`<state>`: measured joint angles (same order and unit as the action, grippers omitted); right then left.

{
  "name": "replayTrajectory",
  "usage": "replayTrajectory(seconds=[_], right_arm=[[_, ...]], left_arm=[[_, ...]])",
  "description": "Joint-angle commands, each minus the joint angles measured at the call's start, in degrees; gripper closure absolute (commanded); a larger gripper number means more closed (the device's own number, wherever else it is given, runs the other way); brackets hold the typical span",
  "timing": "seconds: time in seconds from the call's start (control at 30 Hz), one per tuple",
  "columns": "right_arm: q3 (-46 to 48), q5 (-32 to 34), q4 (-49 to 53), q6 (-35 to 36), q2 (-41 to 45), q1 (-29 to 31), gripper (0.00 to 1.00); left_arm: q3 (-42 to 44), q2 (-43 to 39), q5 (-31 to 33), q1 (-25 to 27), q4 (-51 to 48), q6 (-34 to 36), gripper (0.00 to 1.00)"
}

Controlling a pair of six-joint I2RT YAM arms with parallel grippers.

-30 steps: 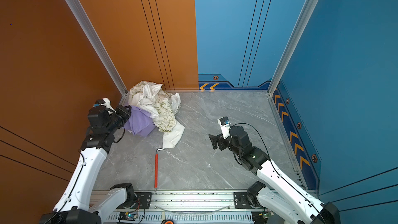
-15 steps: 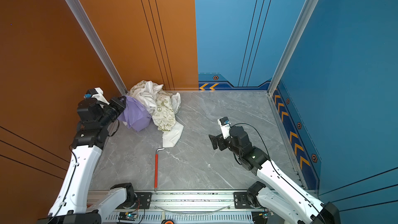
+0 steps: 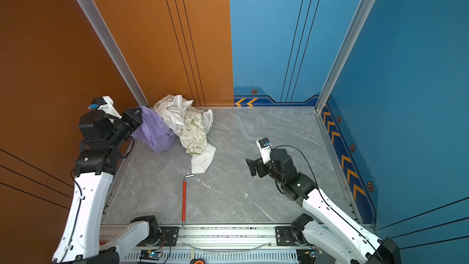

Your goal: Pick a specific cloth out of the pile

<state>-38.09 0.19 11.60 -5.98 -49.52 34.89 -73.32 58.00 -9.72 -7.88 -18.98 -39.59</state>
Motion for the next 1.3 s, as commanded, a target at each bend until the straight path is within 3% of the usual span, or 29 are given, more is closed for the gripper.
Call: replayTrajectory(seconds=[0.0,0.23,0.43,0.73,0.97,1.1,1.2,1.27], right_arm=[[-0.6,0.7,1.2,-0.2,-0.3,0.3,0.00],[-0.5,0.6,1.2,-0.2,-0.4,0.3,0.00],[-0.5,0.8,1.3,-0.1,-0.1,0.3,0.00],[-0.6,2.5,1.8,0.0,0.3,0.3,0.00],[-0.3,10.8,2.5,0.7,2.8,0.3,0.00],[0.1,12.9,2.2,1.3,4.5,-0.3,0.00],[0.2,12.7,2.2,1.3,5.2,-0.8,0.00],[0.3,12.4,2.3,1.2,5.6,-0.9,0.00]], left_arm=[[-5.1,-0.4,1.5,-0.2,3.7,2.1,1.00],[-10.3,2.2,0.3,1.4,3.6,2.2,1.00],[-11.8,4.8,-1.6,7.3,3.7,4.0,1.00],[-8.9,10.2,-0.2,26.1,2.0,10.7,1.00],[-0.4,17.2,2.4,41.9,-0.8,13.9,1.00],[3.3,22.0,2.8,48.8,-2.0,17.9,0.66],[3.4,23.5,3.9,49.7,-4.6,20.0,0.36],[4.2,22.1,6.0,49.1,-4.9,20.3,0.23]])
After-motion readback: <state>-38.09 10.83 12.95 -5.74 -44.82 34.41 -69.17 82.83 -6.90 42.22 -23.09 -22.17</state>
